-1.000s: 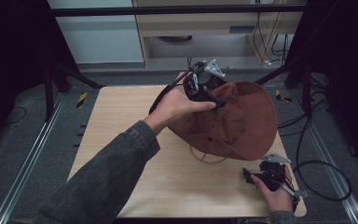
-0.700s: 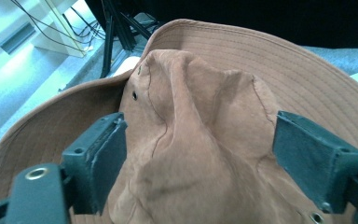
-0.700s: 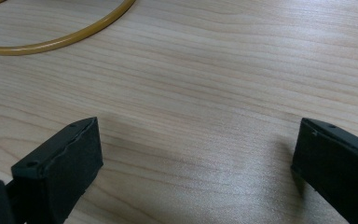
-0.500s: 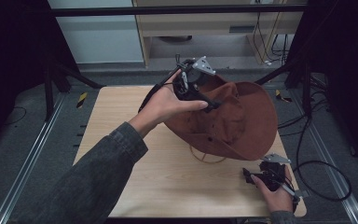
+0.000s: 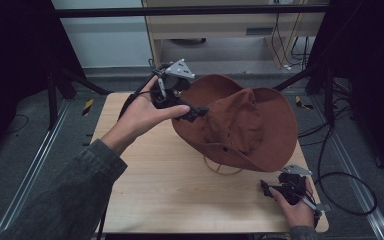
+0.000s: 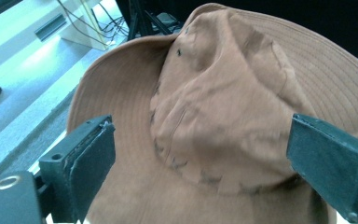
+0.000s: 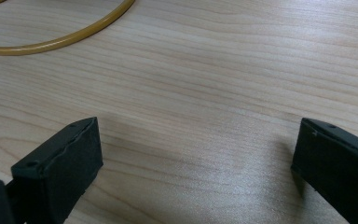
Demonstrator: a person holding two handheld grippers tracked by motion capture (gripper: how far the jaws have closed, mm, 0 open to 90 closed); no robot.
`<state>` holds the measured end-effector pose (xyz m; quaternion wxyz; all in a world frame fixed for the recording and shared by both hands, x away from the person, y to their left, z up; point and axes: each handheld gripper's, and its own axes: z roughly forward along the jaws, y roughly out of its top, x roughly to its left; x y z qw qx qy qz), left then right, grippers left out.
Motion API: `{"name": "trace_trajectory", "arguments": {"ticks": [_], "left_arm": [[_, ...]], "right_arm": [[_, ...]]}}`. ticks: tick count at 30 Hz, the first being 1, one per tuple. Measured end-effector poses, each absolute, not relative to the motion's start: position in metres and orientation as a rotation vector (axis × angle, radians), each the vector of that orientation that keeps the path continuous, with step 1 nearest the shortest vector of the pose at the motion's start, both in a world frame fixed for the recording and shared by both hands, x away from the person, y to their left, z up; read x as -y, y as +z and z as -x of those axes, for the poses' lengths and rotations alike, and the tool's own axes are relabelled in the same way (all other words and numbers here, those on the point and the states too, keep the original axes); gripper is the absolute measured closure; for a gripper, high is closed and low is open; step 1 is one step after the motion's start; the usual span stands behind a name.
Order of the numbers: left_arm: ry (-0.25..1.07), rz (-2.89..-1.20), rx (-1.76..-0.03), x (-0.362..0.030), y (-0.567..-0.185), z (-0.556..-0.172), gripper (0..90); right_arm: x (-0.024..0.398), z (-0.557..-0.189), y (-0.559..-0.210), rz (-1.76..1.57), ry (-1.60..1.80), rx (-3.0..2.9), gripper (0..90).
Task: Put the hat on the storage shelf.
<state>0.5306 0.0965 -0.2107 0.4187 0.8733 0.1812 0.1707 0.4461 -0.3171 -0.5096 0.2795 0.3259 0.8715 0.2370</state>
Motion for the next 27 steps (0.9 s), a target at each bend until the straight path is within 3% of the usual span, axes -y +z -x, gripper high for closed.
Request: {"name": "trace_trajectory", "arguments": {"ticks": [17,27], "left_arm": [[0.470,-2.134,-0.531,-0.173,-0.234,-0.511,3.8],[0.470,-2.089,-0.613,-0.211,-0.273,-0.498,4.1]], "right_arm": [[0.317,-0.446,-0.510,-0.868,0.627,-2.329,1.5],[0.318,-0.446,-0.509,-0.866,0.626,-2.330,1.5]]}}
